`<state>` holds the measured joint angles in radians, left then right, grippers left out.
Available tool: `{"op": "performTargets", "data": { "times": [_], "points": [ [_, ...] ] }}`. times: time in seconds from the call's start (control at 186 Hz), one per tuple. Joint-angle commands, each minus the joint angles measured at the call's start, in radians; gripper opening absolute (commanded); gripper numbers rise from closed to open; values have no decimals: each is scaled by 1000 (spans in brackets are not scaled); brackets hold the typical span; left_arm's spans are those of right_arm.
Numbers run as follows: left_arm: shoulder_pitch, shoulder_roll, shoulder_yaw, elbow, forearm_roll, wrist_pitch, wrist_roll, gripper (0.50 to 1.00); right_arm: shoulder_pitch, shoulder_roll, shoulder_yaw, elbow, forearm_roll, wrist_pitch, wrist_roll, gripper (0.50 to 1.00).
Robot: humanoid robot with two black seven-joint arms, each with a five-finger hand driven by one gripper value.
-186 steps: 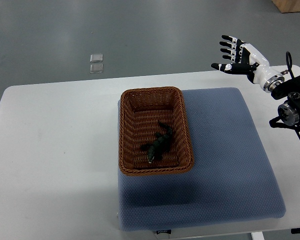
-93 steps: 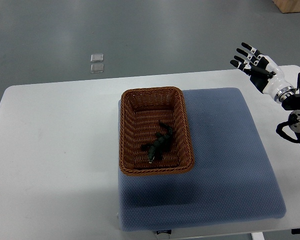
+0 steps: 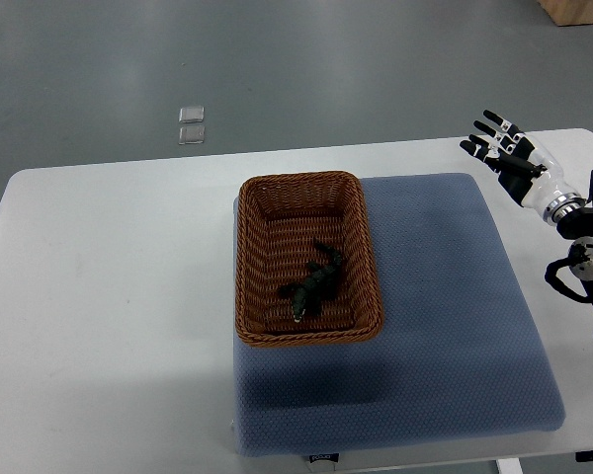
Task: Place crocodile in brown basket with right hand
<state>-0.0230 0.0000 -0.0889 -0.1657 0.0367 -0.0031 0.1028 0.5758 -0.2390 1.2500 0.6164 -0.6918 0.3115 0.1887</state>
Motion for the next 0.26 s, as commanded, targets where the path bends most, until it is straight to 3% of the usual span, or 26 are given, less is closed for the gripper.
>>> {"op": "performTargets", "data": {
  "times": [0.0, 0.252],
  "points": [
    [0, 0, 0, 0, 0, 0, 0, 1000, -4, 0, 0, -3, 0, 0, 0, 930],
    [0, 0, 0, 0, 0, 0, 0, 1000, -8, 1, 3, 0, 0, -43, 5, 930]
  ]
}}
